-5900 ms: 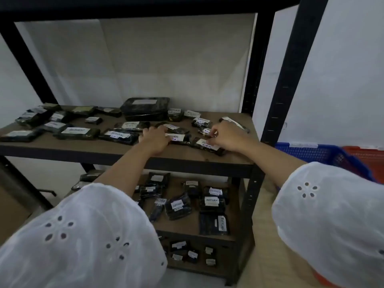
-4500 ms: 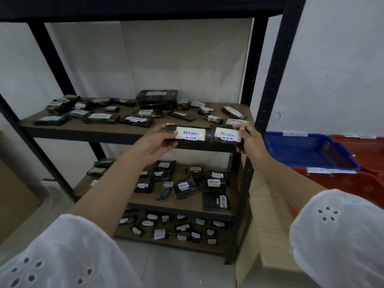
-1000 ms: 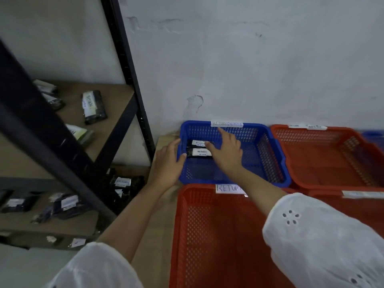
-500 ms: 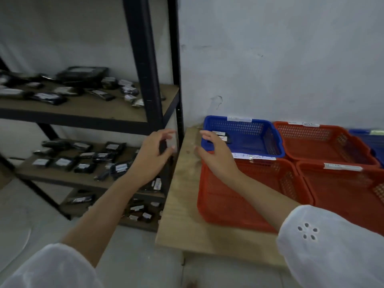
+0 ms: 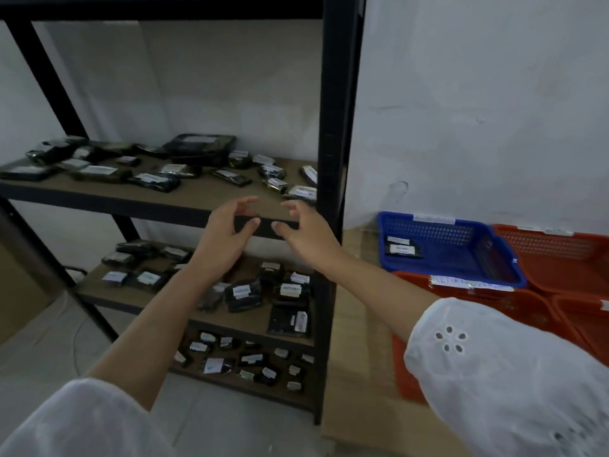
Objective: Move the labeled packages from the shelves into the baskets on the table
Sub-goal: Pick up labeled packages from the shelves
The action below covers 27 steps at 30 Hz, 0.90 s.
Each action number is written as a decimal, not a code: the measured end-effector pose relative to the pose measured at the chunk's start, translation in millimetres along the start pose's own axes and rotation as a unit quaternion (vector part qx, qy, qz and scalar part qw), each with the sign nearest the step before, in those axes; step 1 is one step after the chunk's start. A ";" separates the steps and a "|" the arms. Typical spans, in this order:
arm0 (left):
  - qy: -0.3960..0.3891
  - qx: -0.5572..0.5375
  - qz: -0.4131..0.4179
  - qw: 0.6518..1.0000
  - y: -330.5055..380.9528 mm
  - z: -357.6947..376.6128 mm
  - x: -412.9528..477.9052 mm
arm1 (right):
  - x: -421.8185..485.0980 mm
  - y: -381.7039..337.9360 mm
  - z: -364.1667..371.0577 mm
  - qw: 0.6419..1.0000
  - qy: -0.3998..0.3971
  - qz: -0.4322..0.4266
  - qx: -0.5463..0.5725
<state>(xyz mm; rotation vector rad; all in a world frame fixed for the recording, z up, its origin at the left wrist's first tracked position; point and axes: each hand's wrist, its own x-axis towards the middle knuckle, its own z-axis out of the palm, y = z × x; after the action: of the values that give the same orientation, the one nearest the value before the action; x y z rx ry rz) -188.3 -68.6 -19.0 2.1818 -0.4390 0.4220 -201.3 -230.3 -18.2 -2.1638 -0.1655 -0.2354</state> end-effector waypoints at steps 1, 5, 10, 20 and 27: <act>-0.003 0.005 0.005 1.000 -11.6 -6.1 12.5 | 13.6 -5.6 9.3 1.000 0.005 0.004 -0.004; -0.026 0.002 0.007 1.000 -59.2 -31.5 66.6 | 63.0 -22.4 37.3 0.997 0.046 0.023 -0.055; -0.078 0.032 0.013 0.996 -103.8 -45.2 140.6 | 116.4 -28.6 50.5 0.980 0.096 0.065 -0.162; -0.197 0.293 -0.053 0.934 -152.0 -25.6 227.9 | 158.0 -12.1 52.4 0.927 0.136 0.145 -0.319; -0.231 0.333 -0.043 0.913 -159.0 -25.0 240.9 | 165.0 4.9 43.5 0.894 0.120 0.189 -0.387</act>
<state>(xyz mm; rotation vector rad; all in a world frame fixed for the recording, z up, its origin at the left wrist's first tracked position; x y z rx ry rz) 91.9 4.0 -5.9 2.9723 -0.4978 -0.0210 -35.1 -192.2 -8.3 -2.8593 0.5877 -0.3846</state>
